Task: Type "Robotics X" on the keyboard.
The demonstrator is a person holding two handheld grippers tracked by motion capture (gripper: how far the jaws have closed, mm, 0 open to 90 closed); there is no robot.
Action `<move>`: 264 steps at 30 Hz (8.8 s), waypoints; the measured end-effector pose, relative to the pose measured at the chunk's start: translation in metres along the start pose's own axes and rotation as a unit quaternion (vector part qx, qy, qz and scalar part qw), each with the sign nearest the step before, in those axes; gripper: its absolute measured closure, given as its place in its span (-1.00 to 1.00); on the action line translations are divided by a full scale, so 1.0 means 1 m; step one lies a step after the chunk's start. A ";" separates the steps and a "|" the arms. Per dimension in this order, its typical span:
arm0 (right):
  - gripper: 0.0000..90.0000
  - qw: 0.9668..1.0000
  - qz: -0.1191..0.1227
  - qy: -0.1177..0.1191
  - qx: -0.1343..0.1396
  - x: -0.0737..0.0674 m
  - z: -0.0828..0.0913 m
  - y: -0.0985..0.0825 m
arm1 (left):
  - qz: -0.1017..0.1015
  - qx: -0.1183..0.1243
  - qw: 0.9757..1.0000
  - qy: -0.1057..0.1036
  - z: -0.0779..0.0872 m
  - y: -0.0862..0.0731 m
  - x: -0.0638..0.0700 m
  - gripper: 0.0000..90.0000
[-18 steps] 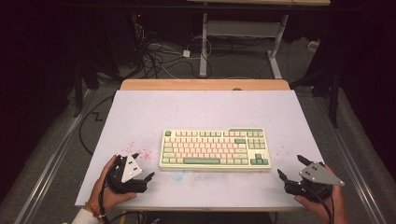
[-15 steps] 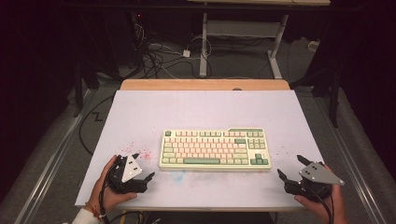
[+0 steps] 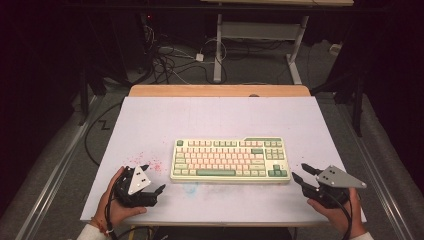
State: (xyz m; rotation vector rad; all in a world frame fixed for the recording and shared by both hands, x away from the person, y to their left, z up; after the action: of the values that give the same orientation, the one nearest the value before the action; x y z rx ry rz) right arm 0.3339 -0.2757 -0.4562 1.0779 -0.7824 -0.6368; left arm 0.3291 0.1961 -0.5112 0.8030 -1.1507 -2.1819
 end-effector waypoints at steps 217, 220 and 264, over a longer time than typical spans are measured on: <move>1.00 0.988 0.041 0.119 -0.088 -0.083 -0.172 0.036 | -0.011 0.005 0.999 -0.033 -0.025 0.014 0.011 -0.56; 1.00 0.990 0.032 0.120 -0.074 -0.080 -0.166 0.040 | -0.014 0.003 0.999 -0.031 -0.025 0.014 0.010 -0.56; -0.41 0.997 0.034 0.058 0.029 -0.066 -0.081 0.048 | 0.040 0.025 0.997 -0.054 -0.017 0.029 0.010 0.02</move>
State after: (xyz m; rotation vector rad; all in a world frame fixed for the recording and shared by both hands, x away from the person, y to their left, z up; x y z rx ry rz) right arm 0.3655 -0.1650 -0.4485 1.1262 -0.7376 -0.4931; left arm 0.3402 0.1663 -0.4972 0.6552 -1.2737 -2.1600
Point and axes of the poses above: each handheld gripper's, and its own axes: z roughly backward along the jaws, y roughly out of its top, x roughly to its right, the point moved 6 cm from there along -z, roughly forward along the jaws, and after that the axes turned 14 degrees about x, right-handed, at the moved point
